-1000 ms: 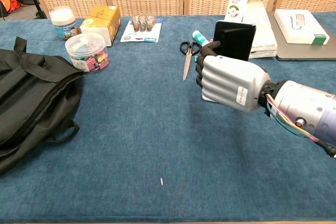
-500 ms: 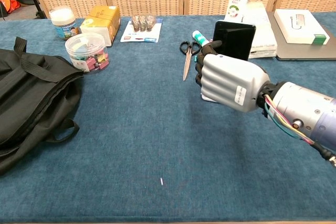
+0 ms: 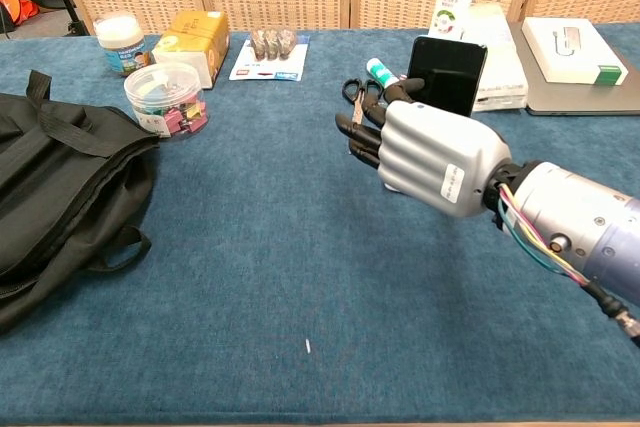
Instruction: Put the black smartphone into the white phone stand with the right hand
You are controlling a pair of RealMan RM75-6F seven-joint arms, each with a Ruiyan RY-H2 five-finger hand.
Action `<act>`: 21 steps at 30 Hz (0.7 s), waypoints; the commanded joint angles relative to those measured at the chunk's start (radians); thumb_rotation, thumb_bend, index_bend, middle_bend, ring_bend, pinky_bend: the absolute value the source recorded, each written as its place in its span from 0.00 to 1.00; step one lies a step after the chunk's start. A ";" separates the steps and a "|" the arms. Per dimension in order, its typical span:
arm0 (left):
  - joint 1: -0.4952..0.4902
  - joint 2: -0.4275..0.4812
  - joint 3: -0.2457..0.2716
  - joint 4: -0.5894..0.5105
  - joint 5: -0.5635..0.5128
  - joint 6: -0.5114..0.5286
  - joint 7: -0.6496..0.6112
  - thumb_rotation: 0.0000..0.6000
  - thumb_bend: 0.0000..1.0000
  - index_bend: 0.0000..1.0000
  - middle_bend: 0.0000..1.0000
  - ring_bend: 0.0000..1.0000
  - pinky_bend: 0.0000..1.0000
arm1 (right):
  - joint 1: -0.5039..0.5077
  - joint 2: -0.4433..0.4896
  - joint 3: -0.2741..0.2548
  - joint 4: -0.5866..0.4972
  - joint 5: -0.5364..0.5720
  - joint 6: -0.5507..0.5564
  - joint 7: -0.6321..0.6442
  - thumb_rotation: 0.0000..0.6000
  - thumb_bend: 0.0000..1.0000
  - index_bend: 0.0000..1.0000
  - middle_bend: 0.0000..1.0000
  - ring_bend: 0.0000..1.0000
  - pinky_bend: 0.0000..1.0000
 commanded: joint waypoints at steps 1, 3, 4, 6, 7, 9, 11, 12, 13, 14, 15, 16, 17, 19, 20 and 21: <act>0.000 0.000 0.000 0.000 0.001 0.000 0.000 1.00 0.05 0.00 0.00 0.00 0.00 | -0.004 0.001 0.005 -0.015 0.008 0.008 -0.002 1.00 0.41 0.03 0.00 0.12 0.37; 0.000 0.000 0.000 0.001 0.002 0.001 -0.001 1.00 0.05 0.00 0.00 0.00 0.00 | -0.006 0.010 0.007 -0.040 0.008 0.017 -0.001 1.00 0.41 0.01 0.00 0.11 0.37; 0.000 0.001 0.000 0.001 0.002 0.002 -0.002 1.00 0.05 0.00 0.00 0.00 0.00 | -0.007 0.017 0.009 -0.055 0.008 0.022 0.001 1.00 0.41 0.01 0.00 0.10 0.37; 0.001 0.001 0.000 0.002 0.003 0.003 -0.003 1.00 0.05 0.00 0.00 0.00 0.00 | -0.007 0.043 0.011 -0.102 -0.002 0.032 0.011 1.00 0.41 0.01 0.00 0.10 0.37; 0.001 0.001 0.001 0.002 0.004 0.004 -0.004 1.00 0.05 0.00 0.00 0.00 0.00 | -0.005 0.056 0.012 -0.119 -0.007 0.032 0.015 1.00 0.41 0.01 0.00 0.10 0.37; 0.002 0.002 0.002 0.002 0.007 0.006 -0.004 1.00 0.05 0.00 0.00 0.00 0.00 | 0.008 0.096 0.015 -0.162 -0.033 0.025 0.046 1.00 0.41 0.01 0.00 0.10 0.37; 0.003 0.001 0.003 0.002 0.009 0.008 -0.004 1.00 0.05 0.00 0.00 0.00 0.00 | 0.021 0.125 0.016 -0.180 -0.057 0.014 0.082 1.00 0.41 0.01 0.00 0.09 0.36; 0.003 0.001 0.003 0.001 0.011 0.010 -0.005 1.00 0.05 0.00 0.00 0.00 0.00 | 0.032 0.145 0.017 -0.187 -0.080 0.008 0.113 1.00 0.41 0.01 0.00 0.09 0.35; 0.004 0.002 0.004 0.001 0.012 0.011 -0.005 1.00 0.05 0.00 0.00 0.00 0.00 | 0.044 0.168 0.017 -0.192 -0.108 0.001 0.151 1.00 0.41 0.01 0.00 0.09 0.35; 0.005 0.002 0.004 0.001 0.013 0.012 -0.006 1.00 0.05 0.00 0.00 0.00 0.00 | 0.053 0.184 0.017 -0.193 -0.129 -0.003 0.182 1.00 0.41 0.01 0.00 0.09 0.34; 0.005 0.002 0.004 0.001 0.014 0.014 -0.006 1.00 0.05 0.00 0.00 0.00 0.00 | 0.067 0.209 0.016 -0.189 -0.167 -0.005 0.237 1.00 0.41 0.01 0.00 0.09 0.34; 0.006 0.002 0.005 0.001 0.016 0.016 -0.007 1.00 0.05 0.00 0.00 0.00 0.00 | 0.081 0.231 0.015 -0.180 -0.210 0.001 0.300 1.00 0.41 0.01 0.00 0.08 0.33; 0.007 0.002 0.005 0.001 0.017 0.017 -0.007 1.00 0.05 0.00 0.00 0.00 0.00 | 0.089 0.246 0.014 -0.170 -0.240 0.008 0.345 1.00 0.41 0.01 0.00 0.07 0.32; 0.008 0.002 0.007 0.001 0.021 0.020 -0.010 1.00 0.05 0.00 0.00 0.00 0.00 | 0.105 0.284 0.014 -0.131 -0.318 0.049 0.483 1.00 0.41 0.01 0.00 0.05 0.29; 0.009 0.003 0.007 0.001 0.022 0.021 -0.011 1.00 0.05 0.00 0.00 0.00 0.00 | 0.107 0.295 0.015 -0.117 -0.338 0.068 0.528 1.00 0.40 0.01 0.00 0.04 0.27; 0.009 0.004 0.008 0.001 0.024 0.024 -0.013 1.00 0.05 0.00 0.00 0.00 0.00 | 0.106 0.310 0.019 -0.097 -0.362 0.100 0.592 1.00 0.36 0.01 0.00 0.04 0.27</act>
